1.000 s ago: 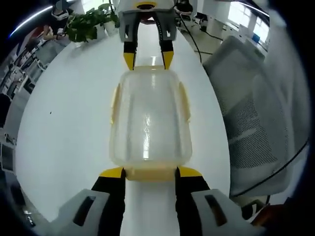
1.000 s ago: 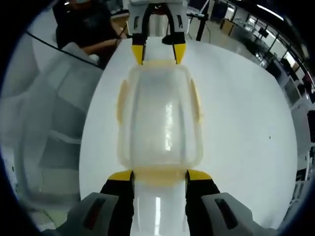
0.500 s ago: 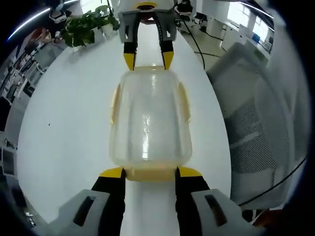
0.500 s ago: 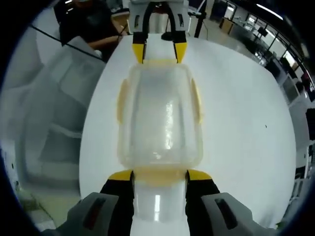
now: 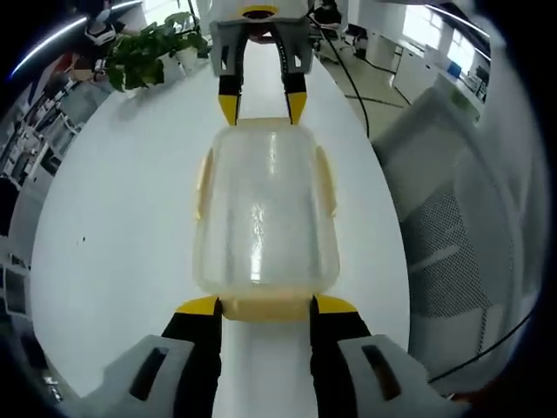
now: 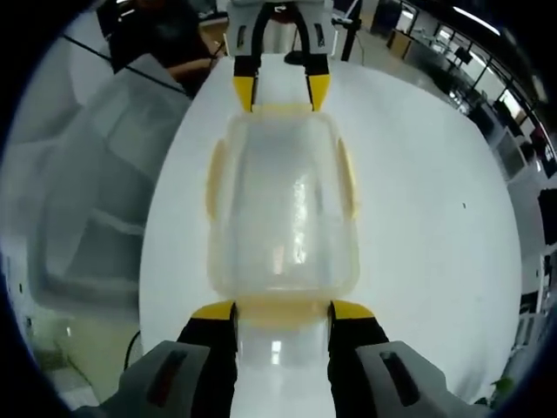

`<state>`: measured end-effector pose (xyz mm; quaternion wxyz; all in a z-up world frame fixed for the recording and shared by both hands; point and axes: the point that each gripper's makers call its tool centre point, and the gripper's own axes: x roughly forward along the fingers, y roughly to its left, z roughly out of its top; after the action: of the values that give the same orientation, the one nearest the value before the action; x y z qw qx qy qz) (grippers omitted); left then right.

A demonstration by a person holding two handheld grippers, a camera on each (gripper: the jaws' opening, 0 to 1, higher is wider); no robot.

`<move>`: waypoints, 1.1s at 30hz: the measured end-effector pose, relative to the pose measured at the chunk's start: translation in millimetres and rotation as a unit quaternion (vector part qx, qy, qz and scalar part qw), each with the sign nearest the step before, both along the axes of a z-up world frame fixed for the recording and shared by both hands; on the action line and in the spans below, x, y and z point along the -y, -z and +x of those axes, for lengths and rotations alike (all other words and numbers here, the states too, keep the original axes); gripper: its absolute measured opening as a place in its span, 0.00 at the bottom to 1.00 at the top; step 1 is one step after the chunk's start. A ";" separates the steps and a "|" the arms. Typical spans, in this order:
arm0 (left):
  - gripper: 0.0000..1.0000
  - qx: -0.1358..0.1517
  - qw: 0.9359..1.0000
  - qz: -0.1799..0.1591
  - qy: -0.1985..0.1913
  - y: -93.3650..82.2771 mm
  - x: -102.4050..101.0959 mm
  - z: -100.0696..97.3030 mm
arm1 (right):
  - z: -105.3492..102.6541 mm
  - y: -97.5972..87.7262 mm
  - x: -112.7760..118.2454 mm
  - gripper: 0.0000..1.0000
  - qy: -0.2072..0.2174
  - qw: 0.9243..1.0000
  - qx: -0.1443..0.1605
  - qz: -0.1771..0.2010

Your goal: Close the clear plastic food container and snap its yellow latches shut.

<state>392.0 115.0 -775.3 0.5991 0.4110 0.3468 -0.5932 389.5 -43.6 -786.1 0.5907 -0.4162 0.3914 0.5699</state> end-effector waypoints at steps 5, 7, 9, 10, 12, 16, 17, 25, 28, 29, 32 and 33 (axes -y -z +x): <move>0.39 0.003 1.000 -0.003 0.000 -3.3 11.4 -0.6 | -3.7 -1.4 11.5 0.39 0.001 1.000 0.003 -0.003; 0.39 0.002 1.000 -0.004 0.000 -4.1 15.4 -1.0 | -4.4 -2.2 15.8 0.39 0.000 1.000 0.003 -0.003; 0.39 0.003 1.000 -0.005 0.000 -4.9 19.7 -1.0 | -4.6 -2.6 20.1 0.39 0.000 1.000 0.005 -0.003; 0.38 0.003 1.000 -0.006 0.000 -5.0 21.5 -1.2 | -5.0 -2.7 21.9 0.39 0.001 1.000 0.005 -0.004; 0.38 0.003 1.000 -0.007 -0.001 -4.5 26.3 -1.6 | -5.2 -2.6 26.6 0.39 0.001 1.000 0.006 -0.005; 0.38 0.003 1.000 -0.009 -0.002 -3.9 35.6 -4.6 | -6.6 -3.2 35.2 0.39 0.000 1.000 0.006 -0.006; 0.38 0.002 1.000 -0.010 -0.001 -3.9 37.8 -5.0 | -7.1 -3.6 38.2 0.39 0.001 1.000 0.006 -0.007; 0.38 0.002 1.000 -0.015 0.000 -7.5 55.9 -6.6 | -8.0 -6.4 54.6 0.39 0.002 1.000 0.007 -0.010; 0.38 0.002 1.000 -0.016 0.000 -7.8 60.5 -7.2 | -8.4 -7.1 59.6 0.39 0.001 1.000 0.006 -0.010; 0.38 0.000 1.000 -0.016 -0.001 -7.7 62.5 -7.8 | -8.8 -7.2 60.9 0.39 0.001 1.000 0.006 -0.010; 0.38 -0.002 1.000 -0.021 -0.001 -7.6 67.6 -9.3 | -10.1 -6.0 66.0 0.39 -0.001 1.000 0.005 -0.013; 0.38 -0.003 1.000 -0.022 -0.001 -6.8 69.7 -10.1 | -10.8 -5.7 67.9 0.39 -0.001 1.000 0.005 -0.014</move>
<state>381.9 45.3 -768.5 0.6076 0.3958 0.3362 -0.6010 378.6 -111.5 -780.4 0.5864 -0.4275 0.3955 0.5629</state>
